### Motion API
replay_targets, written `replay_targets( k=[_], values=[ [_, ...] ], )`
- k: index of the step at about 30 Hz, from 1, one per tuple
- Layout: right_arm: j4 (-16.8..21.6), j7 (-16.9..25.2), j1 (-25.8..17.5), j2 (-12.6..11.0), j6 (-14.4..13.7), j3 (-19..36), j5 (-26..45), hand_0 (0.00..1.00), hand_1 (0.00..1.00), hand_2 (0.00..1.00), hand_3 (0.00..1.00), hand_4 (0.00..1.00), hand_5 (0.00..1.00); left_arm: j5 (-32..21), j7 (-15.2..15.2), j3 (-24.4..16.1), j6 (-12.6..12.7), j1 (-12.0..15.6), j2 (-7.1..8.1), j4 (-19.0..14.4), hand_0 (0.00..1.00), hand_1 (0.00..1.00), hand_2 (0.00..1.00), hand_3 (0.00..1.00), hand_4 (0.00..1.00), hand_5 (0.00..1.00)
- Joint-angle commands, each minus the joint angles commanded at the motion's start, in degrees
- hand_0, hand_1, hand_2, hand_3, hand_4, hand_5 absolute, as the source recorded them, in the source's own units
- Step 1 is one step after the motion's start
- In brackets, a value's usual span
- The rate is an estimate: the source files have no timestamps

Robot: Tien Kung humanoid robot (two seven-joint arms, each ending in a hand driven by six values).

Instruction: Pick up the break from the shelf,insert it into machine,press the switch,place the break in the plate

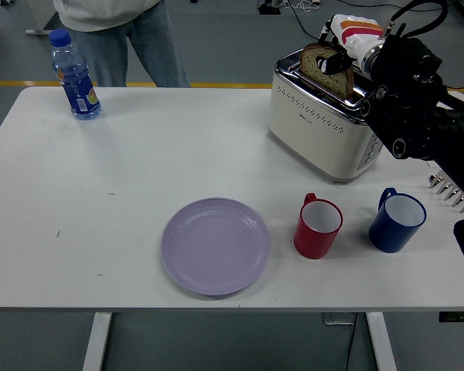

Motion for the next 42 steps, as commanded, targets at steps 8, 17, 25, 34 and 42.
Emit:
replay_targets(
  k=[8,17,25,34,42],
  values=[
    [2.72,0.16,-0.19,-0.84,0.27,1.21,-1.14,0.215,0.302,0.404,0.480,0.590,0.150,-0.12,0.05,0.08,-0.01,0.25,0.04,0.00,0.697,0.719,0.697,0.572,0.309,0.809],
    [6.20,0.01,-0.42,-3.04,0.60,2.24,-2.47,0.215,0.301,0.404,0.481,0.572,0.130,0.06,0.09,-0.04,-0.01,0.86,0.08,0.00,0.697,0.719,0.697,0.572,0.309,0.808],
    [9.22,-0.22,-0.35,-5.13,1.01,3.87,-2.96,0.213,0.295,0.400,0.480,0.552,0.127,0.82,0.22,-0.57,-0.05,1.40,0.08,0.00,0.696,0.720,0.698,0.571,0.307,0.812],
    [14.27,-0.79,-1.03,-7.98,0.06,5.90,-2.79,0.209,0.295,0.399,0.478,0.544,0.130,0.64,0.22,-0.42,-0.06,1.43,0.07,0.00,0.696,0.720,0.698,0.571,0.306,0.811],
    [18.09,-1.28,-1.78,-9.93,-0.60,8.09,-2.82,0.203,0.293,0.396,0.474,0.531,0.134,0.25,0.15,-0.22,-0.02,1.35,0.04,0.00,0.695,0.718,0.697,0.571,0.306,0.812]
  ],
)
